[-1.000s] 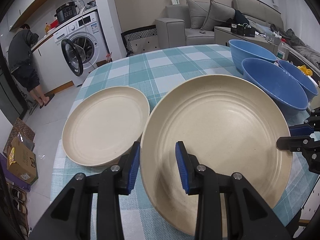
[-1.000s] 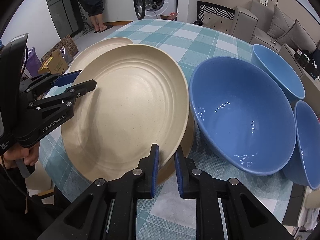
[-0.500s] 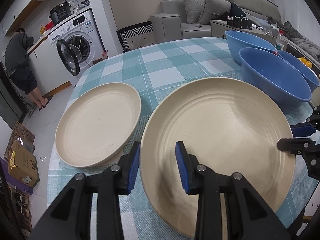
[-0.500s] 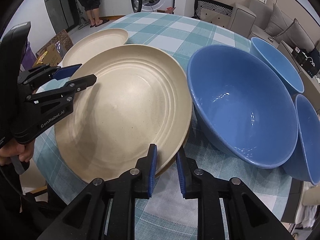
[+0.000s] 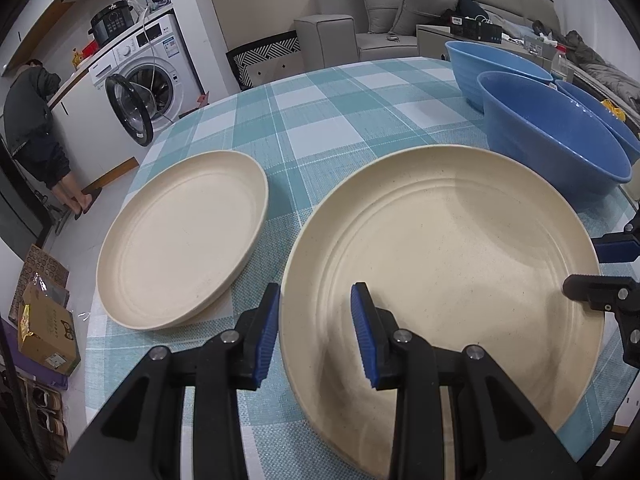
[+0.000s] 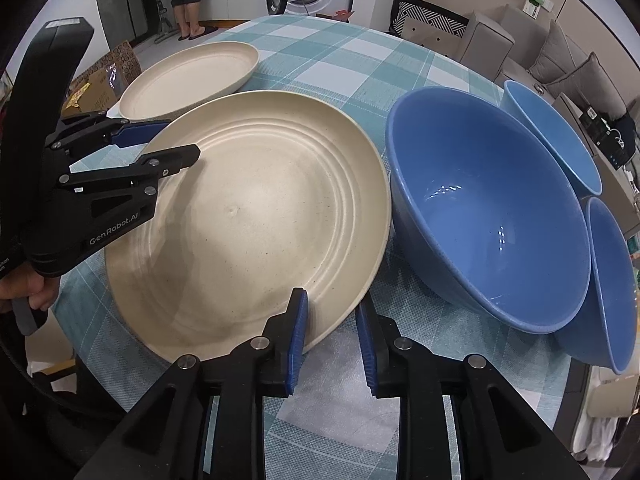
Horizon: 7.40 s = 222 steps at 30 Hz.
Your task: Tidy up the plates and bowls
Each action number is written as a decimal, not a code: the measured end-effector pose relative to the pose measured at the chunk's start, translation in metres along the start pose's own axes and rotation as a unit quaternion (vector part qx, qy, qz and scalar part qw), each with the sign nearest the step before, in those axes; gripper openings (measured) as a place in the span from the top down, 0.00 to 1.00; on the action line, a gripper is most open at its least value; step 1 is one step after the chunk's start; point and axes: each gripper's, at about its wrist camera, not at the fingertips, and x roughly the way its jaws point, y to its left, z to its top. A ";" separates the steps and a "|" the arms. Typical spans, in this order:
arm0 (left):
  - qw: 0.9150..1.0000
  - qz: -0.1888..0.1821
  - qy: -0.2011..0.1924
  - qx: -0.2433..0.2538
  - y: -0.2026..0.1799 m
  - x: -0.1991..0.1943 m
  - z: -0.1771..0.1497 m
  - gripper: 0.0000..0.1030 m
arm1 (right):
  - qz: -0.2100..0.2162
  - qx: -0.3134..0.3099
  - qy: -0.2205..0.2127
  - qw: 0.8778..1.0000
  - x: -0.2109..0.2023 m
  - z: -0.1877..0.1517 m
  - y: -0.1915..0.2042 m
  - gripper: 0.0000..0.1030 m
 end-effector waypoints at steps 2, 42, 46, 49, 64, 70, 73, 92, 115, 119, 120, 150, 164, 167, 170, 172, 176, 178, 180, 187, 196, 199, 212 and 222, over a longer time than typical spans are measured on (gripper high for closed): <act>1.000 0.000 -0.001 0.000 0.000 0.000 -0.001 0.68 | -0.003 -0.001 0.002 1.000 0.002 0.001 0.000 0.77; 0.993 0.001 -0.076 -0.091 0.059 -0.055 -0.015 0.43 | 0.079 0.046 -0.150 0.984 -0.067 0.040 -0.003 0.04; 0.991 0.001 -0.084 -0.101 0.067 -0.060 -0.014 0.36 | 0.083 0.047 -0.155 0.983 -0.066 0.047 -0.003 0.01; 0.989 0.003 -0.095 -0.110 0.073 -0.065 -0.014 0.13 | 0.086 0.045 -0.159 0.983 -0.066 0.053 -0.001 0.01; 0.982 0.031 -0.117 -0.145 0.098 -0.068 -0.013 0.00 | 0.100 0.033 -0.168 0.980 -0.058 0.085 0.008 0.01; 0.982 0.045 -0.114 -0.146 0.102 -0.066 -0.010 0.00 | 0.109 0.031 -0.172 0.979 -0.056 0.096 0.007 0.01; 0.981 0.048 -0.113 -0.148 0.103 -0.064 -0.009 0.00 | 0.112 0.035 -0.170 0.978 -0.052 0.104 0.006 0.01; 0.980 0.047 -0.092 -0.170 0.129 -0.044 0.001 0.00 | 0.123 0.033 -0.146 0.981 -0.028 0.150 0.019 0.01; 0.975 0.055 -0.055 -0.209 0.166 -0.010 -0.006 0.00 | 0.141 0.035 -0.095 0.985 0.022 0.191 0.041 0.01; 0.975 0.066 -0.047 -0.209 0.169 -0.002 -0.006 0.00 | 0.145 0.036 -0.086 0.985 0.032 0.197 0.045 0.01; 0.975 0.068 -0.044 -0.209 0.170 0.000 -0.006 0.00 | 0.145 0.036 -0.083 0.985 0.035 0.198 0.046 0.01; 0.969 0.031 0.016 -0.243 0.195 0.042 -0.018 0.02 | 0.173 0.047 -0.020 0.984 0.098 0.225 0.064 0.01; 0.970 0.024 0.020 -0.241 0.197 0.044 -0.020 0.18 | 0.174 0.024 0.011 0.984 0.114 0.225 0.079 0.18; 0.970 0.017 0.021 -0.241 0.196 0.044 -0.021 0.21 | 0.174 0.021 0.012 0.984 0.113 0.223 0.080 0.20; 0.971 0.008 0.021 -0.240 0.195 0.044 -0.021 0.31 | 0.169 0.015 0.014 0.985 0.113 0.221 0.082 0.30; 0.970 0.003 0.023 -0.242 0.195 0.045 -0.021 0.38 | 0.166 0.014 0.014 0.986 0.113 0.220 0.083 0.39; 0.970 -0.002 0.025 -0.241 0.195 0.047 -0.021 0.49 | 0.160 0.015 0.012 0.987 0.113 0.219 0.081 0.46; 0.970 -0.002 0.025 -0.242 0.195 0.047 -0.021 0.50 | 0.159 0.018 0.011 0.987 0.112 0.219 0.080 0.53; 0.970 0.002 0.024 -0.244 0.197 0.047 -0.021 0.50 | 0.157 0.020 0.010 0.987 0.112 0.220 0.078 0.53; 0.968 0.009 0.026 -0.248 0.206 0.051 -0.019 0.55 | 0.155 0.037 0.002 0.987 0.114 0.224 0.070 0.53; 0.971 0.004 0.023 -0.239 0.203 0.051 -0.016 0.75 | 0.149 0.039 -0.003 0.988 0.116 0.227 0.069 0.64; 0.971 0.002 0.023 -0.236 0.202 0.050 -0.016 0.77 | 0.156 0.035 0.001 0.987 0.114 0.225 0.072 0.71; 0.973 0.015 0.012 -0.231 0.200 0.039 -0.014 0.78 | 0.140 0.018 -0.016 0.990 0.102 0.221 0.075 0.76; 0.974 0.017 0.000 -0.228 0.197 0.030 -0.015 0.78 | 0.140 0.018 -0.032 0.989 0.091 0.212 0.072 0.76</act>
